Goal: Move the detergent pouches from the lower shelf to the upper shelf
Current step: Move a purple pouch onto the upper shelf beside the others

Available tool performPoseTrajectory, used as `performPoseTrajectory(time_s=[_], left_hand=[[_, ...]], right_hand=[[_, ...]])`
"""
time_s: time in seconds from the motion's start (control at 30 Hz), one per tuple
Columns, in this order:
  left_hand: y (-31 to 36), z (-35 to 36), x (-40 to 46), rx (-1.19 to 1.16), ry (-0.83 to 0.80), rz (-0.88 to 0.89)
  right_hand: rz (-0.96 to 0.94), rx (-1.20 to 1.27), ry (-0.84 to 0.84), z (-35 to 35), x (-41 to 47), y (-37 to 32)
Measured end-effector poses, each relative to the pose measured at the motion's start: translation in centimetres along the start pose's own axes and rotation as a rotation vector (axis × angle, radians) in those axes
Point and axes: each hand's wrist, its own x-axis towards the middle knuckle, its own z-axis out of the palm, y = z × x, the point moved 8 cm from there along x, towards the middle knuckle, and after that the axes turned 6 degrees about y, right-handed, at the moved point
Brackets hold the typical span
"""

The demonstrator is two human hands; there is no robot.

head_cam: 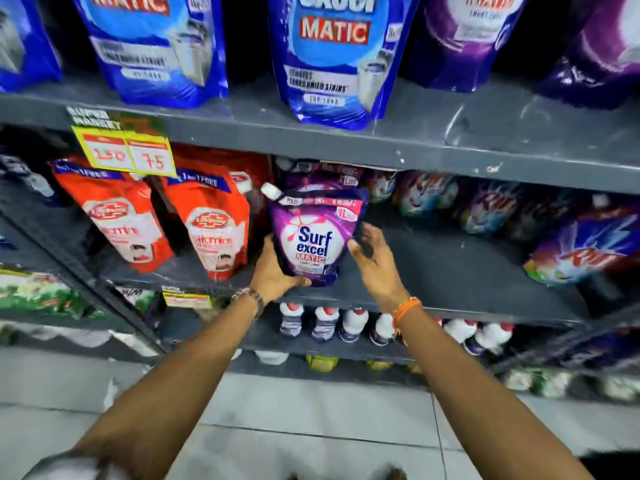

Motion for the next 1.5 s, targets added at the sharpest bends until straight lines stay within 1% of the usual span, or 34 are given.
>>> performPoseTrajectory(time_s=[0.1, 0.27, 0.4, 0.53, 0.7, 0.8, 0.9, 1.07, 1.17, 1.3, 1.4, 1.5], left_hand=[[-0.9, 0.5, 0.7, -0.019, 0.035, 0.002], [-1.0, 0.5, -0.1, -0.096, 0.044, -0.011], [-0.2, 0.5, -2.7, -0.134, 0.056, -0.020], [1.9, 0.9, -6.9, -0.075, -0.005, 0.039], [8.9, 1.3, -11.8, -0.072, -0.035, 0.212], [13.9, 1.5, -13.5, -0.088, -0.018, 0.318], [19.7, 1.6, -14.3, -0.102, 0.022, 0.396], [30.8, 0.5, -14.8, -0.101, 0.141, 0.540], [36.5, 0.2, -13.6, -0.162, 0.129, 0.583], [41.5, -0.5, -10.4, -0.167, 0.166, 0.587], [42.3, 0.0, -7.0, -0.206, 0.126, 0.468], [42.0, 0.6, -4.4, -0.238, 0.100, 0.377]], right_hand=[[-0.038, -0.048, -0.034, 1.4, 1.5, -0.1], [-0.021, 0.010, 0.045, 1.3, 1.0, -0.2], [-0.016, -0.010, 0.085, -0.1, -1.6, -0.7], [-0.075, -0.026, 0.134, -3.2, -6.0, -2.2], [-0.167, 0.042, 0.204, -8.6, -10.8, -6.5], [-0.226, 0.104, 0.250, -12.4, -11.8, -10.2], [-0.309, 0.148, 0.303, -16.5, -11.2, -14.5], [-0.462, 0.290, 0.377, -22.6, -8.7, -23.8], [-0.533, 0.315, 0.434, -25.5, -6.4, -28.8], [-0.549, 0.295, 0.442, -27.2, -2.6, -32.9], [-0.549, 0.243, 0.459, -27.1, 0.2, -34.3], [-0.526, 0.219, 0.456, -26.3, 2.4, -34.3]])
